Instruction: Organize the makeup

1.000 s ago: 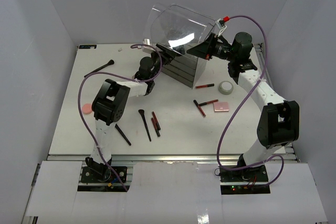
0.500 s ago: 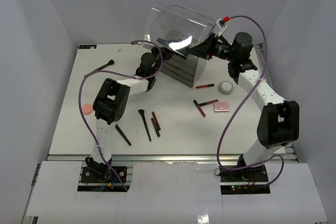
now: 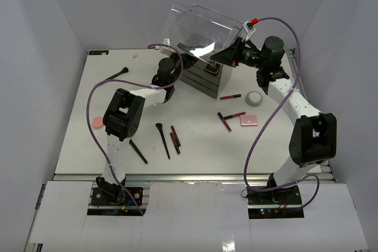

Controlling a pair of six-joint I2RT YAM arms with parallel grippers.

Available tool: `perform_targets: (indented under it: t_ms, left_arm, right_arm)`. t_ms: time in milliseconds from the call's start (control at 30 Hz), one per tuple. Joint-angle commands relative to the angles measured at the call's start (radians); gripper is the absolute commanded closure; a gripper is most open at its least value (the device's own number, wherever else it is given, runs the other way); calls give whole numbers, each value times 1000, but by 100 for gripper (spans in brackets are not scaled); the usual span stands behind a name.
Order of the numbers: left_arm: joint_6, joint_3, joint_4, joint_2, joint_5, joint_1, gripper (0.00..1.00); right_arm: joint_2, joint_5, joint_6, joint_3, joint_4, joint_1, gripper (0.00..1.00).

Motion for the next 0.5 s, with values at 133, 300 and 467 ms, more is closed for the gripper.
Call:
perform_targets:
  t_ms: [133, 300, 467]
  left_arm:
    - [68, -245, -43, -238, 49, 0, 15]
    - [108, -401, -57, -338, 51, 0, 15]
    - [218, -553, -131, -454, 21, 0, 15]
  right_arm:
    - [-8, -63, 19, -1, 89, 4, 91]
    - [-20, -60, 6, -12, 82, 5, 91]
    - [-27, -54, -6, -21, 73, 5, 91]
